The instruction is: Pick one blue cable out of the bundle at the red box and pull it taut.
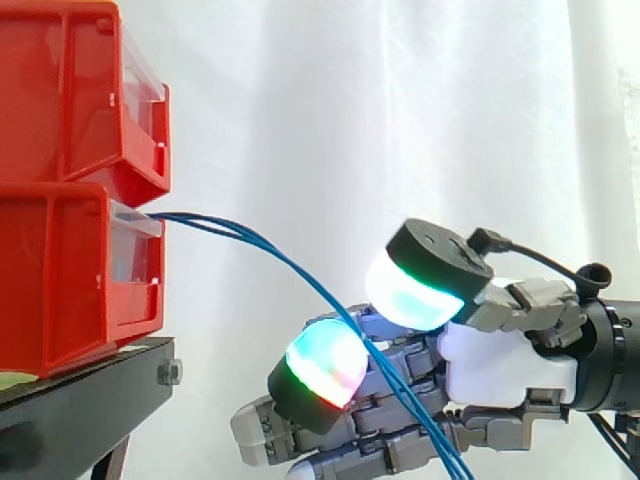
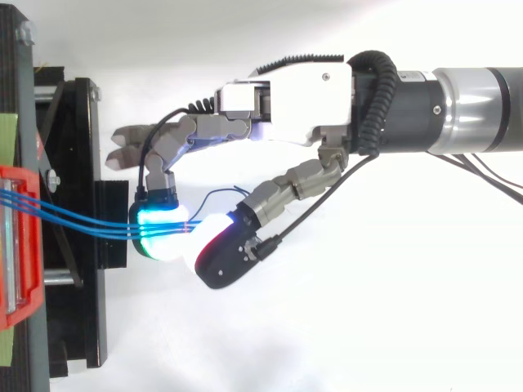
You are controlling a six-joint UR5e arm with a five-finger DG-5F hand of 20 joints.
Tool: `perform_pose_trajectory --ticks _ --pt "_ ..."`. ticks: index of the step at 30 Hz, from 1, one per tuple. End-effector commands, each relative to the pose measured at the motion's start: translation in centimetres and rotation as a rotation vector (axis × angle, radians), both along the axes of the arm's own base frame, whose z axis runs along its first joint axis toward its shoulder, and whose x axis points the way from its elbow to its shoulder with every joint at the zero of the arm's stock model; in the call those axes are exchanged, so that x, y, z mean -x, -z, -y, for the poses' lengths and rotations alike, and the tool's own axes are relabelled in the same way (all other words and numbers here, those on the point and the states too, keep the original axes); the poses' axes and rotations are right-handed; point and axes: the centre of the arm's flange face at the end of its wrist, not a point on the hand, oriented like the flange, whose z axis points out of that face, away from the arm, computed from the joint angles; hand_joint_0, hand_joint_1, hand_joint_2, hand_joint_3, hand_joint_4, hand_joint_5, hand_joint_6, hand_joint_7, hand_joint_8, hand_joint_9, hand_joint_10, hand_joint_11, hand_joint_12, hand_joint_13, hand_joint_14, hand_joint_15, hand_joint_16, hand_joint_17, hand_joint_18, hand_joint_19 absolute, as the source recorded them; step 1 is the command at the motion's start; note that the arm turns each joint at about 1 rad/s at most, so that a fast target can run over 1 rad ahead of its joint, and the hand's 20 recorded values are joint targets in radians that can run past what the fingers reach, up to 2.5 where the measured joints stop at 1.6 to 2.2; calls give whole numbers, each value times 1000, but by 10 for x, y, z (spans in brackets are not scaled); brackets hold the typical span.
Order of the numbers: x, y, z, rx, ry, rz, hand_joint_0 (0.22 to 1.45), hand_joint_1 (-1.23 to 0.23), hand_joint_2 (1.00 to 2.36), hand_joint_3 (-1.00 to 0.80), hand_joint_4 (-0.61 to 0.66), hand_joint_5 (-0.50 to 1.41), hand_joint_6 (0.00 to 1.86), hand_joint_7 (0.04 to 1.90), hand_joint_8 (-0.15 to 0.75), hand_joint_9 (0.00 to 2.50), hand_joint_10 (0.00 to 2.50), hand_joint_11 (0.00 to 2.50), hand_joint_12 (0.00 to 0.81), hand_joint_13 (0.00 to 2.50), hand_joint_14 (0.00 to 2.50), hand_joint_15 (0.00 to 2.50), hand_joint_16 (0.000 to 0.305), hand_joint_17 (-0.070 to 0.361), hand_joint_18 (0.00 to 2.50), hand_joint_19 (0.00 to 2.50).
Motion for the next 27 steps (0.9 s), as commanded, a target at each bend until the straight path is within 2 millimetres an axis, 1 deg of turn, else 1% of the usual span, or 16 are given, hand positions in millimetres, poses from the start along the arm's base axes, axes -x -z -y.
perform_pose_trajectory --ticks 1,3,4,10,15,20,21,22,23,24,25,26,27 --pt "0 1 1 0 1 -2 544 -560 1000 -500 185 -140 886 908 283 290 0 0 283 102 0 0 52 116 249 60" --pt "0 -1 1 0 0 1 594 -567 1001 -482 181 -140 888 945 275 291 0 0 275 103 0 0 49 111 252 62" --pt "0 -1 1 0 0 1 600 -588 1006 -432 178 -139 895 944 277 293 0 0 274 103 0 0 49 110 255 61" --pt "-1 -3 0 2 0 4 615 -710 1013 -294 188 -139 908 952 280 286 0 0 276 119 0 0 48 108 282 32" --pt "-2 -4 0 1 0 7 624 -797 1016 -226 167 -137 914 969 281 287 0 0 279 132 0 0 48 108 307 17" --pt "-2 -5 0 2 -6 6 677 -887 1014 -259 109 -143 919 1010 285 300 0 0 280 136 0 0 48 108 320 0" --pt "-2 -5 0 2 -6 6 701 -902 1010 -344 103 -147 916 976 285 297 0 0 279 126 0 0 48 108 318 0" --pt "-2 -5 0 2 -6 6 721 -907 1002 -479 127 -149 911 947 283 287 0 0 282 113 0 0 48 109 308 0" --pt "-2 -5 0 0 -7 6 720 -915 1000 -500 136 -150 909 939 283 285 0 0 283 111 0 0 48 109 307 0" --pt "-2 -5 0 0 -7 6 710 -920 1000 -500 152 -150 905 916 284 283 0 0 286 109 0 0 49 109 304 0" --pt "-2 -5 0 0 -7 6 675 -915 1000 -500 191 -151 900 913 284 283 0 0 286 107 0 0 49 109 297 0" --pt "-2 -5 0 0 -7 6 656 -905 1000 -500 199 -150 899 913 284 283 0 0 286 106 0 0 49 110 292 0" --pt "-2 -5 0 0 -7 6 599 -887 1000 -500 209 -150 899 921 285 269 0 0 287 96 0 0 49 110 283 14"
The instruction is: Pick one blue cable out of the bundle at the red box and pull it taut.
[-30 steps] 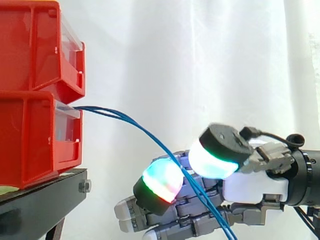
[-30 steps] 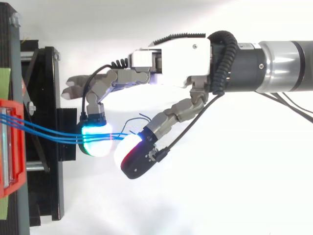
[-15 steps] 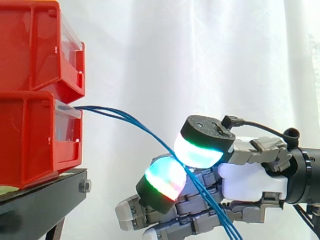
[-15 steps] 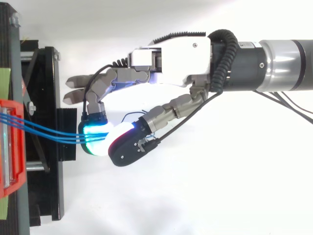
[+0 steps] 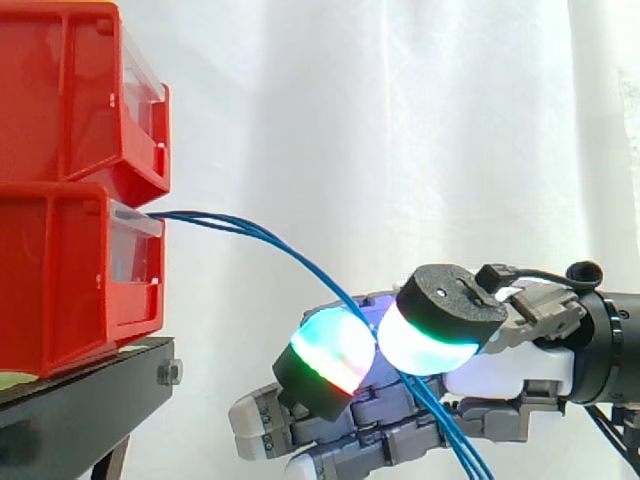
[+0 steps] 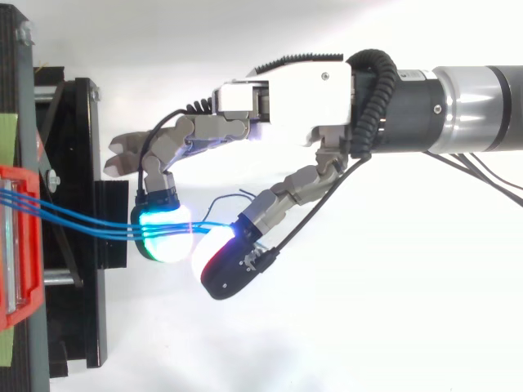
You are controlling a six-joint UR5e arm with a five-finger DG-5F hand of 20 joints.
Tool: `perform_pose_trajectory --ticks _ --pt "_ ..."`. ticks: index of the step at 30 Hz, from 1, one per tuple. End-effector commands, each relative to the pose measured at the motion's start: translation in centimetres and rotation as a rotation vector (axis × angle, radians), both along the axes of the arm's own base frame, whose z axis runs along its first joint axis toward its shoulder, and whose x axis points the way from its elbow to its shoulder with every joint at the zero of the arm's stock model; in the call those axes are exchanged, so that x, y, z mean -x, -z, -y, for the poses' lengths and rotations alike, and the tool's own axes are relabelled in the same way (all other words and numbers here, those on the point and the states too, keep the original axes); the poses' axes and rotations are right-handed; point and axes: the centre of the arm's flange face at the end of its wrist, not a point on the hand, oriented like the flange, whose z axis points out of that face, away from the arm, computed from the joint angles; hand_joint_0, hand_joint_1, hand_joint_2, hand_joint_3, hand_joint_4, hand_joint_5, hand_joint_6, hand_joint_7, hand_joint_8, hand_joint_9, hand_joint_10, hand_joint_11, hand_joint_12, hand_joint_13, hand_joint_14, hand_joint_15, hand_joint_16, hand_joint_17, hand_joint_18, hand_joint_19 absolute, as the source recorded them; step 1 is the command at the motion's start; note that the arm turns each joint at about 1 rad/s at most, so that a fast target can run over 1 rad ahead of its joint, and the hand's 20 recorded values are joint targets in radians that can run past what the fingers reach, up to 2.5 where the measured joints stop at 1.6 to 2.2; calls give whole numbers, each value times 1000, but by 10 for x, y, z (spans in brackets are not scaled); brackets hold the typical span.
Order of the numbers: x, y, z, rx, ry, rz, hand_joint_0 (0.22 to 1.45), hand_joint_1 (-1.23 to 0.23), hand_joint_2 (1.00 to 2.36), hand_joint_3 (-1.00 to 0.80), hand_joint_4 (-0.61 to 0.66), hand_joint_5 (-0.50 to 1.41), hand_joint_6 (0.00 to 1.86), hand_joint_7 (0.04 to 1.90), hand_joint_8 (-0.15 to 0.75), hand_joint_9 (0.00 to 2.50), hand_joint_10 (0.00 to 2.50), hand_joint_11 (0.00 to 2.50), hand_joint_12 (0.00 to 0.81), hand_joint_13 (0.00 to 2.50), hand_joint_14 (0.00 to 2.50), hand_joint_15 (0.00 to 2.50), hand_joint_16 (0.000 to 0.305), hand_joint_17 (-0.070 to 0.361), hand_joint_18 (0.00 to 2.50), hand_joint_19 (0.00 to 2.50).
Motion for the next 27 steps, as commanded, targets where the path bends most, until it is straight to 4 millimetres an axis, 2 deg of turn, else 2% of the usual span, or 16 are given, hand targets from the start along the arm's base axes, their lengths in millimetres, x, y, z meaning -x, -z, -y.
perform_pose_trajectory --ticks 1,2,3,6,8,9,14,19,27 --pt "0 -3 0 0 0 5 551 -863 1000 -500 212 -149 899 914 291 272 0 0 293 97 0 0 51 115 279 18" --pt "0 -5 0 1 0 6 542 -851 1000 -500 214 -149 899 913 293 273 0 0 295 95 0 0 51 116 277 29" --pt "0 -5 0 1 0 6 500 -748 1000 -500 217 -147 899 898 305 285 0 0 306 100 0 0 54 122 283 39" --pt "0 -5 1 0 1 6 485 -612 1000 -500 211 -143 897 894 313 295 0 0 312 103 0 0 55 125 280 50" --pt "0 -5 2 0 3 6 515 -579 1000 -500 197 -140 893 901 308 306 0 0 302 100 0 0 53 120 265 63" --pt "0 -5 2 0 3 6 572 -537 1000 -500 187 -141 891 923 298 315 0 0 288 95 0 0 51 114 248 74" --pt "1 -5 4 0 4 6 588 -576 1012 -312 182 -154 904 890 291 290 0 0 285 93 0 0 50 113 244 72" --pt "-1 -9 6 -1 8 12 586 -696 1015 -177 193 -155 912 898 294 289 0 0 289 99 0 0 51 114 259 49" --pt "-1 -13 7 -1 -8 -15 632 -842 1017 -147 134 -150 910 960 304 328 0 0 292 115 0 0 49 111 298 11"
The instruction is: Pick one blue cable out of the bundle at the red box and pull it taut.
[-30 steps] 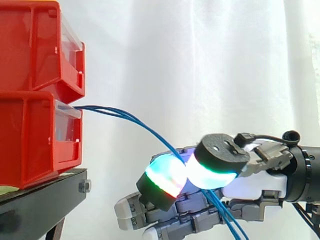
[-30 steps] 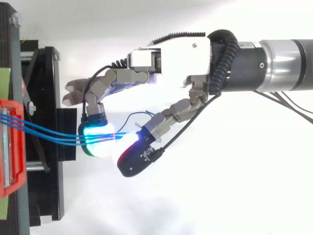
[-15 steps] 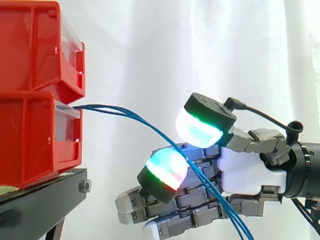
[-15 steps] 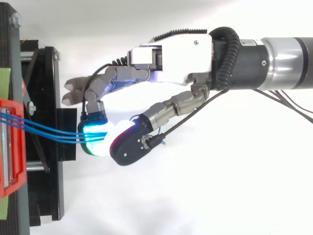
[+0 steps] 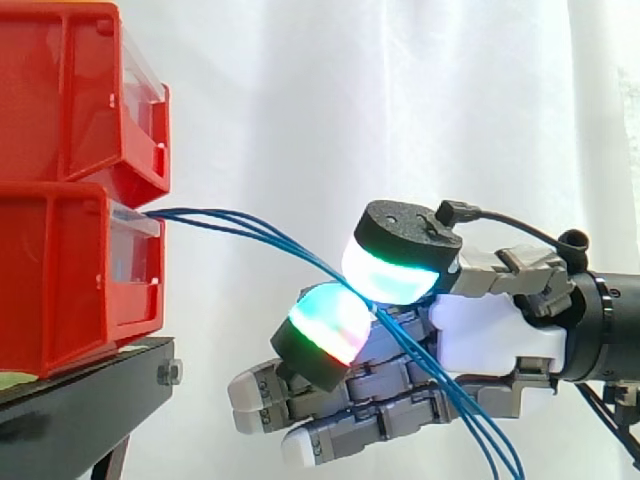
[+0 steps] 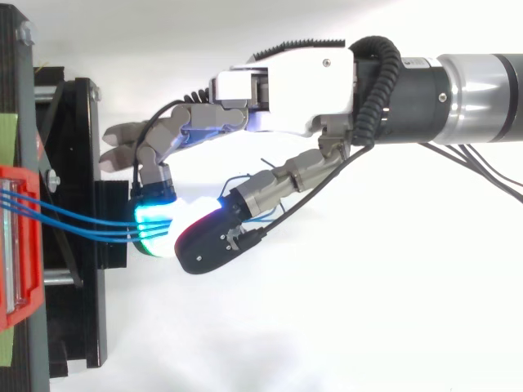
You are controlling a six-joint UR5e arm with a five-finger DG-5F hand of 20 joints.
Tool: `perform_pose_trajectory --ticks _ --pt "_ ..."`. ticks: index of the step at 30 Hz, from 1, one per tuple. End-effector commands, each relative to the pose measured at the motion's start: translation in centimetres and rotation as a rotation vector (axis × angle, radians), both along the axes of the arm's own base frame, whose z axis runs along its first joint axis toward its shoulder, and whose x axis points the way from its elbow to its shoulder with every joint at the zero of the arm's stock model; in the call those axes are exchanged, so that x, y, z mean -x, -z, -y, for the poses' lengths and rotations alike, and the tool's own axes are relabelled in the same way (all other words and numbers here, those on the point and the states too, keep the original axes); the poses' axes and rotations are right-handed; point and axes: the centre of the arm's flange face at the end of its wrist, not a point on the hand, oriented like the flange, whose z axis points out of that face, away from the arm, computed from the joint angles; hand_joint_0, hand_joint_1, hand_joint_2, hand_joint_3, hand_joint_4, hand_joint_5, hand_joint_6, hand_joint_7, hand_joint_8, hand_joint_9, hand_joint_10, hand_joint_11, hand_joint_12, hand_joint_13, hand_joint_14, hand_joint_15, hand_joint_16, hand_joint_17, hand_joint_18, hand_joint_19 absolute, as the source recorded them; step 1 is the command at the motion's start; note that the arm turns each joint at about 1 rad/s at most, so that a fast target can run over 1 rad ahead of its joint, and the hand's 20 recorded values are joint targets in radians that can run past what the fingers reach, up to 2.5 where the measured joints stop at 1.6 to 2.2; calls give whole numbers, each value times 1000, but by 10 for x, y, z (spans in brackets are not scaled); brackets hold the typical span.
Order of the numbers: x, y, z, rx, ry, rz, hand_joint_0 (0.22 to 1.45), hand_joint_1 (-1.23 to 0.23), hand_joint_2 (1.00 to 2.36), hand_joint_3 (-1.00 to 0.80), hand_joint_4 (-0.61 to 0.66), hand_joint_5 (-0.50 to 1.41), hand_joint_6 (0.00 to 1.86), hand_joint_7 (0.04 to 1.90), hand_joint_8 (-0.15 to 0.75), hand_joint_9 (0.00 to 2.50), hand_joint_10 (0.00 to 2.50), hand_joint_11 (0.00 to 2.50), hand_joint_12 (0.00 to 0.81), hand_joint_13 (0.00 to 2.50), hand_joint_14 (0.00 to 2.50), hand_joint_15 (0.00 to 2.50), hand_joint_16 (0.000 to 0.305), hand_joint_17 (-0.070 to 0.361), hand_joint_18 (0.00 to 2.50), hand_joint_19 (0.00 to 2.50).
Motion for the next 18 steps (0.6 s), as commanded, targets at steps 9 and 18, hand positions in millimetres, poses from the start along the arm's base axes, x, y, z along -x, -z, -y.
perform_pose_trajectory --ticks 9,18 --pt "4 3 4 -2 0 -45 739 -947 1010 -360 69 -160 908 1019 309 353 0 10 309 104 0 0 50 113 285 0" --pt "3 -1 7 -2 3 -41 708 -945 1000 -500 149 -167 914 893 308 339 0 1 313 89 0 0 50 113 274 0"
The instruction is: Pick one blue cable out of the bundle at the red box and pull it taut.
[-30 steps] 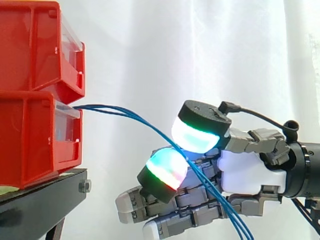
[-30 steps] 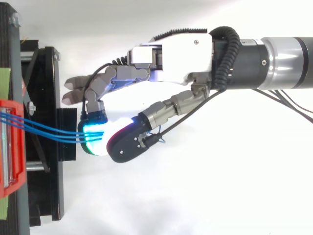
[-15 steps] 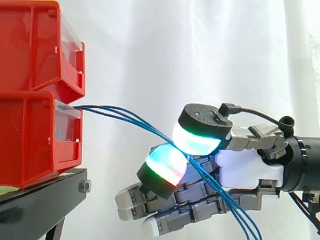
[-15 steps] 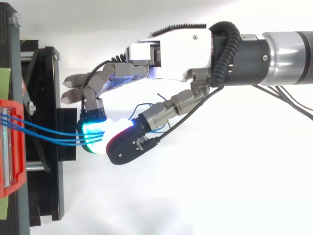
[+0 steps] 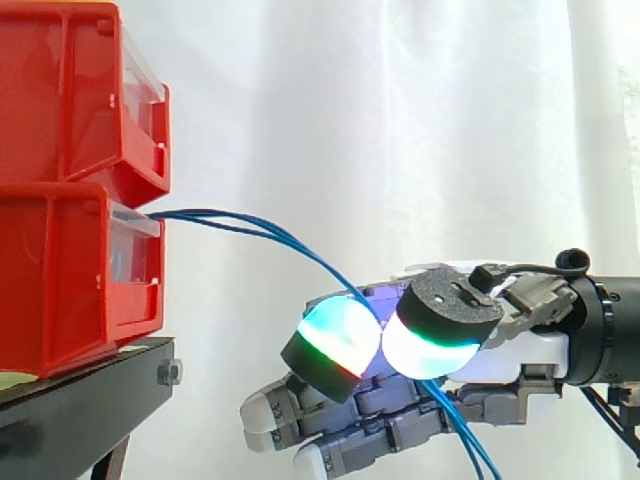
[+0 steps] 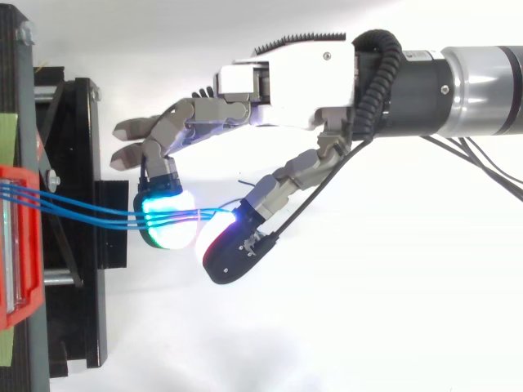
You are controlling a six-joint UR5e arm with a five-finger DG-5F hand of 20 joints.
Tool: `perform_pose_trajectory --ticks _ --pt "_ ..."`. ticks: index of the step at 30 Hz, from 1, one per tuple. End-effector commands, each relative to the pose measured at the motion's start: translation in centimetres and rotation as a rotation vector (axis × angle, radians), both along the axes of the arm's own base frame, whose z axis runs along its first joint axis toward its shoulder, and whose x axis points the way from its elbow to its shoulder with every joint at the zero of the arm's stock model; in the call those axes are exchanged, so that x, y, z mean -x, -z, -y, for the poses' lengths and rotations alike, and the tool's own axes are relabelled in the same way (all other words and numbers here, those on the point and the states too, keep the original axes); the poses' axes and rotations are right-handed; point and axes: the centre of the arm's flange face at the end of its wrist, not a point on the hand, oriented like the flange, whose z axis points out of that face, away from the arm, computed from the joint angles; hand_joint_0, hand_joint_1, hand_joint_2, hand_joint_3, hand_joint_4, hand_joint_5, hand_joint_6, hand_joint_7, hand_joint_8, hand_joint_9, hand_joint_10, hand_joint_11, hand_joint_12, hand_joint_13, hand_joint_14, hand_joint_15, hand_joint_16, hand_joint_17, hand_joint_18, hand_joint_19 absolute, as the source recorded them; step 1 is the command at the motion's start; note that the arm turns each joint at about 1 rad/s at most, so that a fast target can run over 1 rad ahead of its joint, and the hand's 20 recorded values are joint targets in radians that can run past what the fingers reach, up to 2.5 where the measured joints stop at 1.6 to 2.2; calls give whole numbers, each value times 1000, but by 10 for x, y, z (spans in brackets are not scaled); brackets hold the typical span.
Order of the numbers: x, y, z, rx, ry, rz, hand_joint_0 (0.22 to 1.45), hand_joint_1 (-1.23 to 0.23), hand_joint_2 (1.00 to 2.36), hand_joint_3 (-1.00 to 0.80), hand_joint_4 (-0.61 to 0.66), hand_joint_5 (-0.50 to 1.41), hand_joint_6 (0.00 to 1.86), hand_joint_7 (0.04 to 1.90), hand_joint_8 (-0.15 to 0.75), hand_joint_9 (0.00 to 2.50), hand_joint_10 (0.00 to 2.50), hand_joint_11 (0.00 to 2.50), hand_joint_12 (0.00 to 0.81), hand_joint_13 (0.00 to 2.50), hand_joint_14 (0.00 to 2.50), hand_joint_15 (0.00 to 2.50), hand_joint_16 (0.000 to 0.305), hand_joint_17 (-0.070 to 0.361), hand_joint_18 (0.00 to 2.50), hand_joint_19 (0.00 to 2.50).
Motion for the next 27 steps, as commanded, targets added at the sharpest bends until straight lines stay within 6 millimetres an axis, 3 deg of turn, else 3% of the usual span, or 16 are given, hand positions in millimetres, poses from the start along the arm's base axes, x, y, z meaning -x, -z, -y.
perform_pose_trajectory --ticks 1,4,6,12,19,24,27 --pt "0 -1 1 0 2 2 590 -914 1000 -500 164 -166 913 906 312 339 0 7 315 86 0 0 51 114 259 0" --pt "0 -1 1 0 1 0 485 -797 1000 -500 181 -160 914 882 333 331 1 0 330 73 0 0 56 126 249 23" --pt "0 -1 2 0 2 -1 478 -760 1000 -500 188 -157 911 888 340 335 1 0 332 75 0 0 57 127 248 36" --pt "1 0 1 2 -4 -11 582 -624 1003 -449 165 -152 904 925 322 353 0 0 300 76 0 0 51 115 213 64" --pt "2 -3 1 2 -7 -7 598 -730 1014 -236 146 -148 913 960 320 357 0 4 301 99 0 0 50 112 233 53" --pt "2 -3 2 3 -5 -7 629 -811 1016 -189 132 -148 916 964 324 376 0 18 305 118 0 0 50 112 276 32" --pt "2 -1 5 11 -1 -13 673 -870 1015 -206 99 -149 913 1075 329 384 0 19 308 129 0 0 50 112 296 9"
